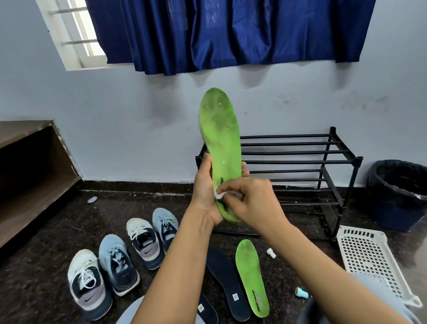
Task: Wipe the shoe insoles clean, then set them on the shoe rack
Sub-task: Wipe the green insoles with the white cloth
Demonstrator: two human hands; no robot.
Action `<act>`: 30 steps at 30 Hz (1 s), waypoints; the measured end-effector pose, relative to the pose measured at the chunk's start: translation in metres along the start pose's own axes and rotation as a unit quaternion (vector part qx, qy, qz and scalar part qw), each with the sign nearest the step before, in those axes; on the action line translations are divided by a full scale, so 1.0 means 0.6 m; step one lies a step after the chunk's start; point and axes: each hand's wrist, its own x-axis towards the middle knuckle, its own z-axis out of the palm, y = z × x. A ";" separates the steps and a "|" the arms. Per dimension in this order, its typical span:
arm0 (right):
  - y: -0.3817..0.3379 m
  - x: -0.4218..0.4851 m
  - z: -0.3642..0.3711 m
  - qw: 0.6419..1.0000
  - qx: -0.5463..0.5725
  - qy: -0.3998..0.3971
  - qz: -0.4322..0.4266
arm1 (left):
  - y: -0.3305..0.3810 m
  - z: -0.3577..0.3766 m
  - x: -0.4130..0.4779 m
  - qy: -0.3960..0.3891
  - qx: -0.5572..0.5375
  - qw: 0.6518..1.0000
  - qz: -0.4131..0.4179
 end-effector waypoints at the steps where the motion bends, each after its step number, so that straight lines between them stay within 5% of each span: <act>1: -0.001 -0.006 0.003 1.000 0.004 -0.026 -0.004 | 0.005 -0.005 0.001 0.005 -0.007 1.000 0.002; 6: -0.008 -0.024 0.008 0.996 0.037 -0.085 -0.016 | 0.022 -0.024 0.000 0.001 -0.024 1.000 0.019; 16: -0.007 0.035 0.010 0.994 -0.011 0.106 -0.003 | -0.012 -0.001 -0.005 0.005 -0.025 1.000 0.006; 27: -0.011 0.000 0.022 0.994 -0.001 -0.100 -0.046 | 0.035 -0.038 0.014 -0.003 -0.055 0.998 0.025; 30: -0.007 -0.008 0.016 0.994 -0.006 -0.101 -0.040 | 0.037 -0.035 0.015 0.000 -0.061 0.998 0.032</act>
